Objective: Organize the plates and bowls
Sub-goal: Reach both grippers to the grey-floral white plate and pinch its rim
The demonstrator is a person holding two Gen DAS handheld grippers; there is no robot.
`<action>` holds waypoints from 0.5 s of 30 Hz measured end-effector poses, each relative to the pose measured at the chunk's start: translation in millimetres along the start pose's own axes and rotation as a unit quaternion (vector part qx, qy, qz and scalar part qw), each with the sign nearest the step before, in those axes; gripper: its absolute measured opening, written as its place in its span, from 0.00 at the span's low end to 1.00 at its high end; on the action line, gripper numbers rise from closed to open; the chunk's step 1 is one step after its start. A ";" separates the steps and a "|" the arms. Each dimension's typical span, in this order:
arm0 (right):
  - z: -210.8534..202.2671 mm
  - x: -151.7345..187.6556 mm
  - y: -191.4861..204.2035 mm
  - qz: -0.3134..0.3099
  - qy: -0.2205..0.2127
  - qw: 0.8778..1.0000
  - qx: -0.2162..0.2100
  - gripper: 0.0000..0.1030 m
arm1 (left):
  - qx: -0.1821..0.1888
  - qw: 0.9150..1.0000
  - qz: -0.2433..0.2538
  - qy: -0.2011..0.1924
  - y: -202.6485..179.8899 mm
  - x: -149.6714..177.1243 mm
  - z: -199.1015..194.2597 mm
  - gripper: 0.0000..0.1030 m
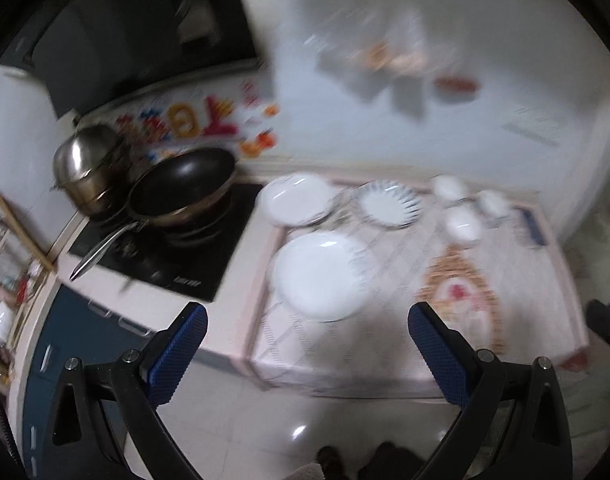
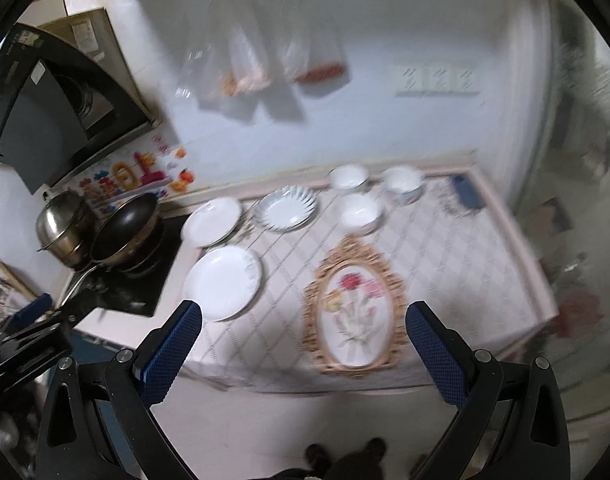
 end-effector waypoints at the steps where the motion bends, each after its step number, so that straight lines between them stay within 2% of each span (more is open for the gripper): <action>1: 17.5 0.2 2.8 0.000 0.009 1.000 -0.008 1.00 | -0.008 1.000 -0.003 0.013 6.4 -0.2 17.6 1.00; 7: 156.2 0.4 12.7 0.004 0.105 0.993 -0.045 1.00 | -0.023 0.994 -0.029 0.099 33.4 4.7 127.2 1.00; 12: 272.4 -7.6 24.7 0.012 0.170 0.980 -0.103 0.98 | -0.005 0.986 -0.056 0.159 37.6 0.5 207.8 0.99; 15: 335.7 -13.4 35.9 0.001 0.200 0.972 -0.122 0.96 | 0.005 0.980 -0.074 0.186 41.1 -3.7 257.7 0.97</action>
Point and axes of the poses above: each gripper's, at about its wrist camera, not at the fingertips, and z roughly the way its jaws point, y to its left, x to its underside, the point moved 2 cm from there along z, roughly the way its jaws point
